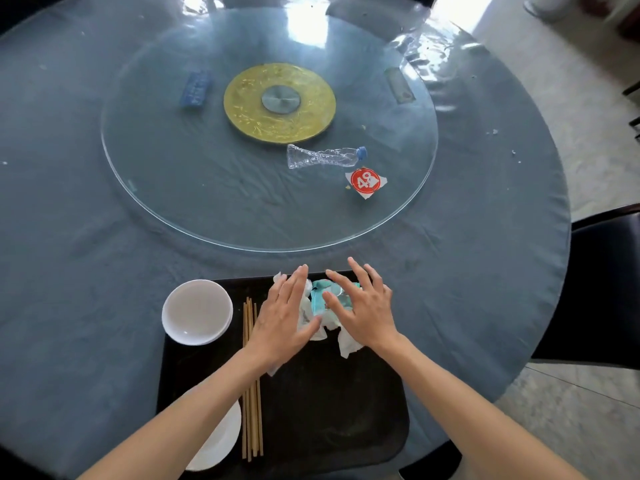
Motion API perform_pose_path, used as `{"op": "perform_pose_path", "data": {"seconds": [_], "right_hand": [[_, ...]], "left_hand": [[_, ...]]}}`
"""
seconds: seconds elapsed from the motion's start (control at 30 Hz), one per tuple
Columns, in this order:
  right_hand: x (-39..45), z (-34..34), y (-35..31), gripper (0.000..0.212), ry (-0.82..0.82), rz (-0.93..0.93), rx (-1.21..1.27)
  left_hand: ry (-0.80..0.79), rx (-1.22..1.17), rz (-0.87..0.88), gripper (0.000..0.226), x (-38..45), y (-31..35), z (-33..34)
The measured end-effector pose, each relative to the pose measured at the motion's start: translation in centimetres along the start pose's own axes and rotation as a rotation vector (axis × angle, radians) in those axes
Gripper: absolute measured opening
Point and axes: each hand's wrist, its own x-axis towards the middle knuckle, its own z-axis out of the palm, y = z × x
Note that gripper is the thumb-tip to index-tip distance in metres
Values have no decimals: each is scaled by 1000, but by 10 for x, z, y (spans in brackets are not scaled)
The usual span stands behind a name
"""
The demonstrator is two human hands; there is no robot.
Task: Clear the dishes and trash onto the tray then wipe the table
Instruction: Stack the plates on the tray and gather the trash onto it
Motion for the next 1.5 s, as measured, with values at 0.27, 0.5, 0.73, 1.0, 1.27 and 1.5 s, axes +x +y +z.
{"op": "perform_pose_path", "data": {"seconds": [0.27, 0.5, 0.73, 1.0, 1.27, 1.5], "right_hand": [[96, -74, 11, 61, 146, -64, 33], [217, -112, 31, 77, 126, -123, -66], [308, -94, 51, 76, 7, -50, 57], [326, -57, 62, 58, 122, -20, 220], [264, -69, 40, 52, 264, -47, 287], [133, -73, 22, 54, 263, -134, 296]], "left_hand": [[76, 254, 160, 87, 128, 12, -79], [93, 291, 50, 87, 238, 0, -113], [69, 67, -94, 91, 309, -45, -103], [153, -212, -177, 70, 332, -63, -76], [266, -292, -105, 56, 273, -36, -94], [274, -308, -108, 52, 136, -6, -90]]}}
